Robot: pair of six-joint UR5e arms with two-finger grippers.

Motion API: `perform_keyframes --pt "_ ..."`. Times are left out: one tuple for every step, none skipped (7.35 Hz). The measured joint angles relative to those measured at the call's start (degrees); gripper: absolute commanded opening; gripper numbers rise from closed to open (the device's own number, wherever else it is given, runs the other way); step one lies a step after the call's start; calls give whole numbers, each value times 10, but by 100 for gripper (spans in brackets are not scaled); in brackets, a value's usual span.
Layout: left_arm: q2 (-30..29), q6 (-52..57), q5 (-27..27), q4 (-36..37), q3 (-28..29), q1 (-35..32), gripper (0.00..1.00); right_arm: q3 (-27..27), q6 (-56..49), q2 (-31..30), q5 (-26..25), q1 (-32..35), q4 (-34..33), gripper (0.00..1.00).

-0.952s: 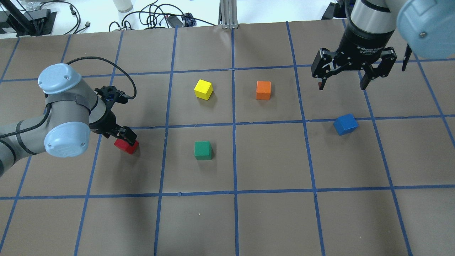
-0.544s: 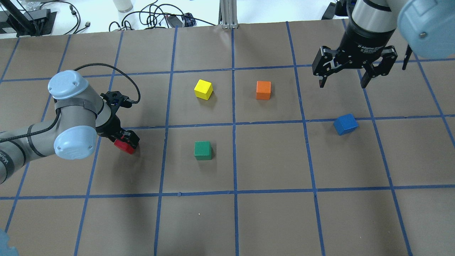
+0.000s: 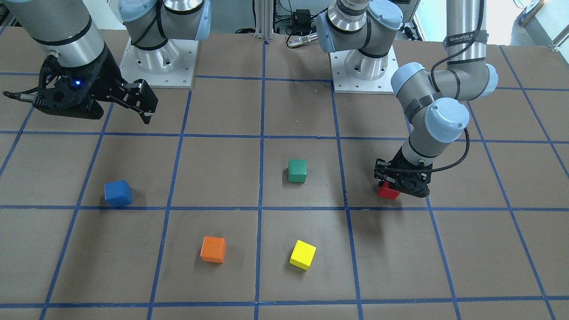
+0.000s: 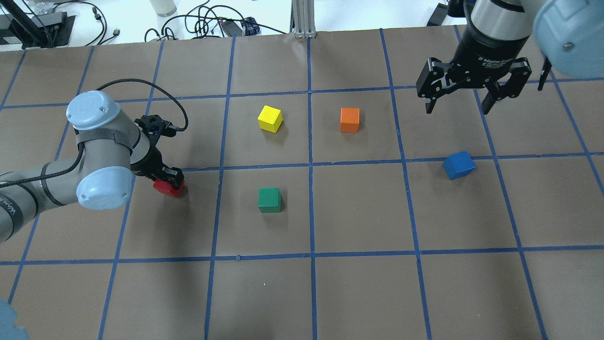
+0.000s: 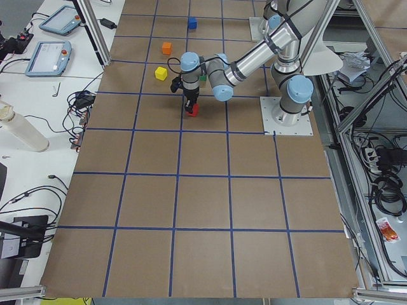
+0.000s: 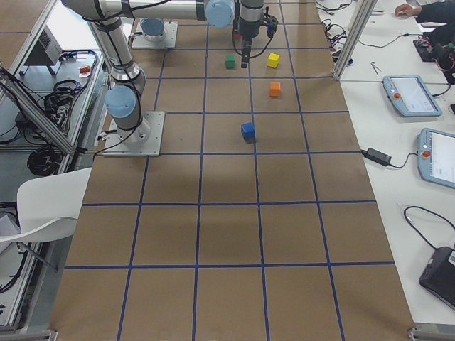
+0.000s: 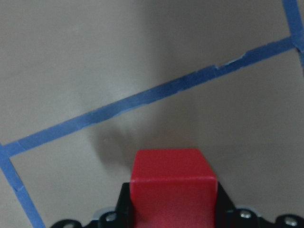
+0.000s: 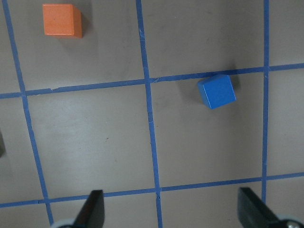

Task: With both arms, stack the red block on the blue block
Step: 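Carry the red cube with the left gripper toward the table centre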

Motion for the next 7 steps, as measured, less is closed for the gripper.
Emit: perform_keyframes --pt "0 -60 -2 -11 25 -32 0 1 0 -2 0 0 -2 100" --pt "-2 -124 -1 -42 66 -78 0 1 0 -2 1 0 -3 100" --pt "-9 -193 -2 -90 120 -125 0 0 -1 -3 2 0 -4 100" --pt "-21 -247 -4 -130 169 -168 0 -1 -2 -3 2 0 -6 100" --pt "-37 -289 -6 -153 201 -212 0 0 -4 -2 3 0 -8 100" --pt "-54 -337 -8 -153 218 -251 0 1 -6 0 4 -1 -18 100" --pt "-71 -387 -21 -137 226 -283 0 1 -8 2 8 -1 -35 100"
